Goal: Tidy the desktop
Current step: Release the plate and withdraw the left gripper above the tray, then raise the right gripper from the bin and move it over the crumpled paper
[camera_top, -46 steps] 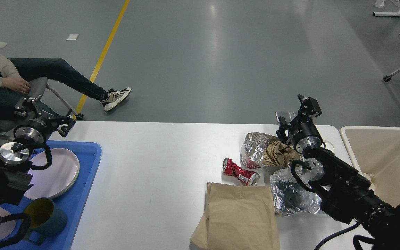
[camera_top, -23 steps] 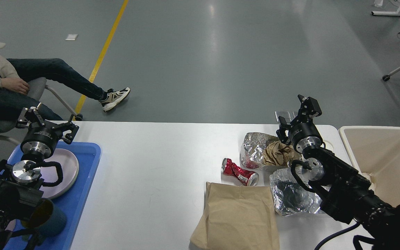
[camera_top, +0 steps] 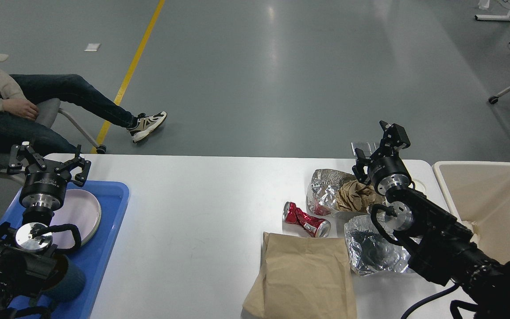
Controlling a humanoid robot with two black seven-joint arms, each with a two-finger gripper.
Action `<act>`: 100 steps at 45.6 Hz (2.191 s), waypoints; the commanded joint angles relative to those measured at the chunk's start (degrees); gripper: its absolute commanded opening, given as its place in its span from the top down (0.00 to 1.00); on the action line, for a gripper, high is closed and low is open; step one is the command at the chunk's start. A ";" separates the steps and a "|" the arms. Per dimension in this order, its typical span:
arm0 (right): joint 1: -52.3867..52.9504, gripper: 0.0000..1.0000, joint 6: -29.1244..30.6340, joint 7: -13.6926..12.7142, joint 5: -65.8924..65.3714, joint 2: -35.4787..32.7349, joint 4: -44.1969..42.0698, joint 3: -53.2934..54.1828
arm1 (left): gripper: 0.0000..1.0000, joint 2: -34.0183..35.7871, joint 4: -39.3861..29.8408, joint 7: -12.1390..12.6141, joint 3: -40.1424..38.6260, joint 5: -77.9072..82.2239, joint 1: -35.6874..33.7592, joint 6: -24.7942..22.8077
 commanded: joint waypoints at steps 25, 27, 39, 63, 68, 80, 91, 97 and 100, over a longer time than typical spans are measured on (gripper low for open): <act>0.00 0.00 0.00 0.00 0.01 0.00 0.00 0.00 | 0.04 -0.03 0.02 -0.07 -0.05 0.00 0.24 -0.88; 0.00 0.00 0.00 0.00 0.01 0.00 0.00 0.00 | 0.04 -0.03 -0.07 -0.07 -0.05 0.00 0.24 -0.88; 4.65 0.00 -0.26 -0.53 0.01 -0.61 -0.09 -0.09 | 0.04 -0.03 0.02 -0.07 -0.05 0.00 0.24 -0.88; 7.91 0.00 0.00 -0.09 0.19 -10.63 -0.09 0.35 | 0.04 -0.03 0.02 -0.07 -0.05 0.00 0.24 -0.88; 7.91 0.00 0.00 -0.09 0.19 -12.12 -0.09 0.61 | 0.04 -0.03 -0.07 -0.07 -0.05 0.00 0.24 -0.88; 6.94 0.00 0.00 -0.09 0.19 -15.12 -0.26 0.44 | 0.04 -0.03 0.02 -0.07 -0.05 0.00 0.24 -0.88; 5.98 0.00 0.00 -0.09 0.10 -15.12 -0.26 -0.18 | 0.04 -0.03 -0.07 -0.07 -0.05 0.00 0.24 -0.88; 5.98 0.00 0.09 -0.09 0.10 -14.94 -0.18 -0.44 | 0.04 -0.03 0.02 -0.07 -0.05 0.00 0.24 -0.88; 6.15 0.00 0.26 -0.44 -0.25 -14.86 0.35 -0.70 | 0.04 -0.03 0.02 -0.07 -0.05 0.00 0.24 -0.88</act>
